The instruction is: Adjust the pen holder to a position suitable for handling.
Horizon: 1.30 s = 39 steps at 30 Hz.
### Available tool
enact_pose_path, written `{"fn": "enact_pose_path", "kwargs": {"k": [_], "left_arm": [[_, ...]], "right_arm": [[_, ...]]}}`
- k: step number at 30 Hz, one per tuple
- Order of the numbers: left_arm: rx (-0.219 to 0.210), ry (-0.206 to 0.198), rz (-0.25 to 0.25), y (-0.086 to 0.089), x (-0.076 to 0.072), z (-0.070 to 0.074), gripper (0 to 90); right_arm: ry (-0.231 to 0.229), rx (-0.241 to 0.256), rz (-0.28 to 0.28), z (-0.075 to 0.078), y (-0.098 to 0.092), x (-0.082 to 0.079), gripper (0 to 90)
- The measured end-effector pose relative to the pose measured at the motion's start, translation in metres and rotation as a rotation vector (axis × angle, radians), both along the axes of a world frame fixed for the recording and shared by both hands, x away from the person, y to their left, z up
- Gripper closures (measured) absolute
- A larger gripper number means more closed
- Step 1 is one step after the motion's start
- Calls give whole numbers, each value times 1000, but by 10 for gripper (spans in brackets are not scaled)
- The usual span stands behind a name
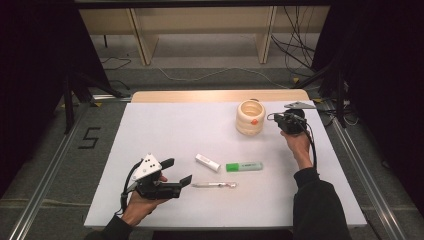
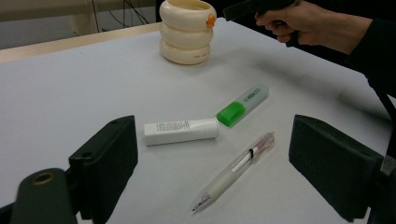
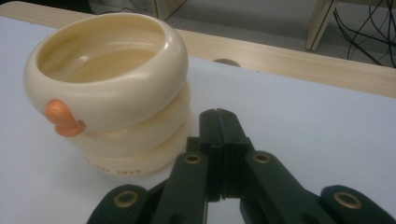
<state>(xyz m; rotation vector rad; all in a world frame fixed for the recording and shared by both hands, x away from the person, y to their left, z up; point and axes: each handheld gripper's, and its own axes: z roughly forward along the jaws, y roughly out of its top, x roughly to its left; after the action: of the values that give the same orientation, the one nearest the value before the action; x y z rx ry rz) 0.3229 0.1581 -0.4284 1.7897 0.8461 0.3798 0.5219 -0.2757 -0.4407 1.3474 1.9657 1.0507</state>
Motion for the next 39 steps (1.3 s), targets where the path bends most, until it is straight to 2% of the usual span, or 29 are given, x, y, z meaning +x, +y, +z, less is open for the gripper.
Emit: {"fn": "enact_pose_path", "kwargs": {"k": [7, 8, 11, 17, 20, 26, 32, 39], "left_arm": [[-2, -5, 3, 0, -1, 1, 151], [-12, -4, 8, -1, -1, 1, 151], [3, -4, 3, 0, -1, 1, 151], [-12, -6, 10, 1, -1, 1, 151], [-6, -10, 9, 2, -2, 1, 151], [-6, -10, 14, 3, -3, 1, 151], [-5, -12, 16, 3, -3, 2, 152], [-3, -12, 16, 2, -3, 2, 152]], "right_arm": [[23, -9, 0, -6, 3, 11, 900], [32, -8, -5, -8, 4, 16, 900], [32, -8, -7, -10, 6, 21, 900], [48, -19, -3, -15, 15, 34, 900], [55, -21, -4, -17, 19, 39, 900], [67, -43, 14, -21, 24, 45, 900], [67, -41, 11, -20, 27, 45, 900], [60, -60, 33, -20, 36, 44, 900]]}}
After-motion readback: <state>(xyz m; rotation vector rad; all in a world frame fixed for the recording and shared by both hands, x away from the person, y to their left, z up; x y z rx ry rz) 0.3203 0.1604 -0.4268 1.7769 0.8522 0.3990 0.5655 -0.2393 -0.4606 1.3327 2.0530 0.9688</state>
